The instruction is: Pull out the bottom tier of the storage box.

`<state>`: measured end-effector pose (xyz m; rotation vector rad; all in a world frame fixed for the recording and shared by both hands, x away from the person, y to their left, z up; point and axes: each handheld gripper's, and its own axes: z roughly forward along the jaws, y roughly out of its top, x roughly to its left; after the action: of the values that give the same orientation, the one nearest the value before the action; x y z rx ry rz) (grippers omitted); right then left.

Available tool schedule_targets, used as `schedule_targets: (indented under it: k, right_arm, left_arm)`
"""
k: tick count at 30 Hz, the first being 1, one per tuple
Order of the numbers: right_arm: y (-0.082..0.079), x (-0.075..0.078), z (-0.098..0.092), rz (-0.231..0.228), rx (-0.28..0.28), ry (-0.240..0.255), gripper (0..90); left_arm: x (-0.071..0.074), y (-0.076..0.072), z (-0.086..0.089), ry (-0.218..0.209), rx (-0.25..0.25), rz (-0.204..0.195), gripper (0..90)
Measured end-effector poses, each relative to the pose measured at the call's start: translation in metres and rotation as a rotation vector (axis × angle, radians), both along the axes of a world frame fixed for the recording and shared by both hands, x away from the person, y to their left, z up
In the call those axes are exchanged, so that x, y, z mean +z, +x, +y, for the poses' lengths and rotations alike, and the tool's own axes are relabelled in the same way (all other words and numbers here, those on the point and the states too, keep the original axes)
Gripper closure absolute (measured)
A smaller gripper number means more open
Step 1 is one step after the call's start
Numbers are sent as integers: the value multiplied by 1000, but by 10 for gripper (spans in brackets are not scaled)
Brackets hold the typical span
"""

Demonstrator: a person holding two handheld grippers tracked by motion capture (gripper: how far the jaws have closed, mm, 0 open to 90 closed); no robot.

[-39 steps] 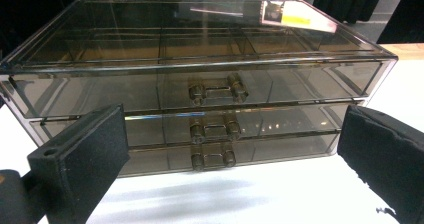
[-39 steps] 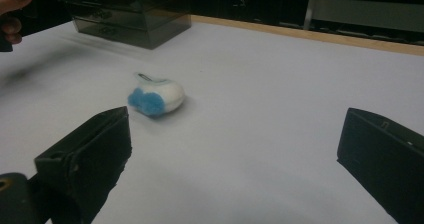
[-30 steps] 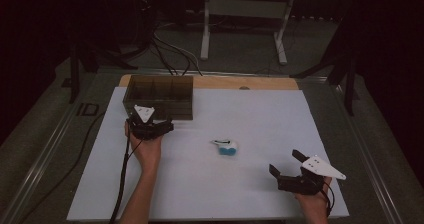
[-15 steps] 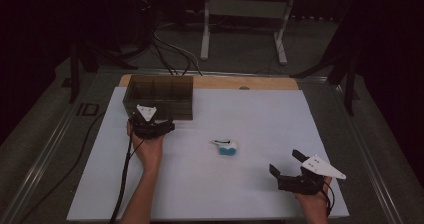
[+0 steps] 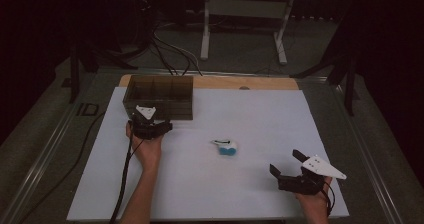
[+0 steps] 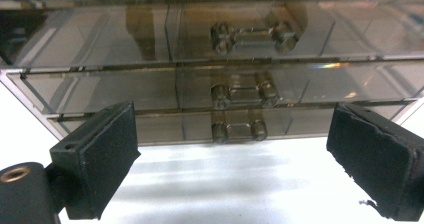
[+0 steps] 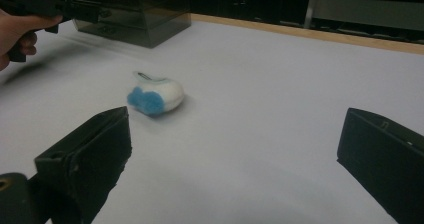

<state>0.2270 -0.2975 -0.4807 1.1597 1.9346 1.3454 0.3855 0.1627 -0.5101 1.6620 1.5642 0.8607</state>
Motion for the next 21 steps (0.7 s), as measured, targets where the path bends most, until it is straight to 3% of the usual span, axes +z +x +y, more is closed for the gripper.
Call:
schedule_targets:
  k: [4,7,9,10,14,21]
  right_arm:
    - [0,0,0,1,0,-3,12]
    - [0,0,0,0,0,-3,12]
    - [0,0,0,0,0,-2,12]
    - [0,0,0,0,-1,1,12]
    - [0,0,-1,2,-4,8,12]
    - [0,0,0,2,-2,5,12]
  left_arm:
    - [-3,2,-3,6,12,20,158]
    - [-10,4,-4,14,10,63,171]
    - [-10,4,-4,14,10,63,174]
    - [-13,6,-6,24,7,80,224]
    - [-15,6,-6,51,2,85,321]
    - [-16,9,-5,27,5,87,439]
